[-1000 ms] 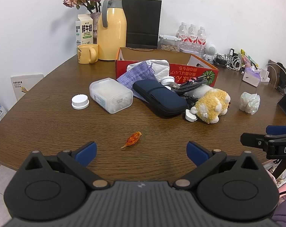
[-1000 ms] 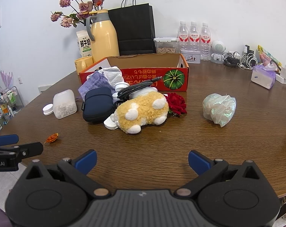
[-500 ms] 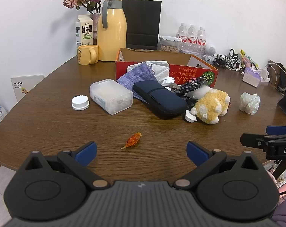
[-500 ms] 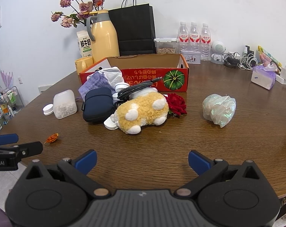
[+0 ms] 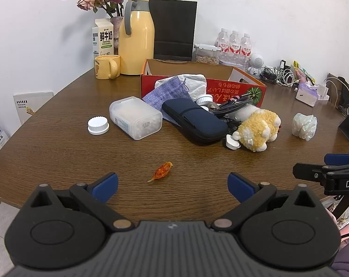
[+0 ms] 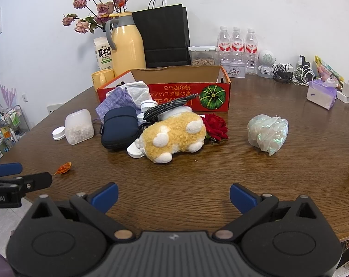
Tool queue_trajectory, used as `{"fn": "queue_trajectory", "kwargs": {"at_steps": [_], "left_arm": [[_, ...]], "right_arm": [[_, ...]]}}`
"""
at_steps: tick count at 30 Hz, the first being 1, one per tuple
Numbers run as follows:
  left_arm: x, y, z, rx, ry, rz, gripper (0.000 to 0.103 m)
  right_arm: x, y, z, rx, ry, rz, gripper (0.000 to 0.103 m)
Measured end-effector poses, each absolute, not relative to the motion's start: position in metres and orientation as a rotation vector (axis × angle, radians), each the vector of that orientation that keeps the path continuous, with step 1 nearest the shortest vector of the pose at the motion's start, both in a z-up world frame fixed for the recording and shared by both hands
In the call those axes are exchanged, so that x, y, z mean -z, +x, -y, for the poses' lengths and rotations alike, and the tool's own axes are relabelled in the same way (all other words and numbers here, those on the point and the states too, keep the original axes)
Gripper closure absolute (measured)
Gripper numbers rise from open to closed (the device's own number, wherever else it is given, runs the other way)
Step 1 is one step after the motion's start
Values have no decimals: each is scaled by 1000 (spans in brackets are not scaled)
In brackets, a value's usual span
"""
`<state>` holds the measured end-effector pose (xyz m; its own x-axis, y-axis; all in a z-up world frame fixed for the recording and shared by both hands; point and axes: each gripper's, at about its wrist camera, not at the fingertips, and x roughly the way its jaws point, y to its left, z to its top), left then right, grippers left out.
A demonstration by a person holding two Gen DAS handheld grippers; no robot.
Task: Organize objects
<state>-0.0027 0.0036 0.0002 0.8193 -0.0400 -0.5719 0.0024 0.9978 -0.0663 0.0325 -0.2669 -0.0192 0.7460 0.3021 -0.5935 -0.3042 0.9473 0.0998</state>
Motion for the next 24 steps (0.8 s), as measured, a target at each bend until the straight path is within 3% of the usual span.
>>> {"fn": "queue_trajectory", "kwargs": {"at_steps": [24], "left_arm": [[0,-3,-3,22,-63,-610,0]], "right_arm": [[21,33,266,-332,-13,-652,0]]}}
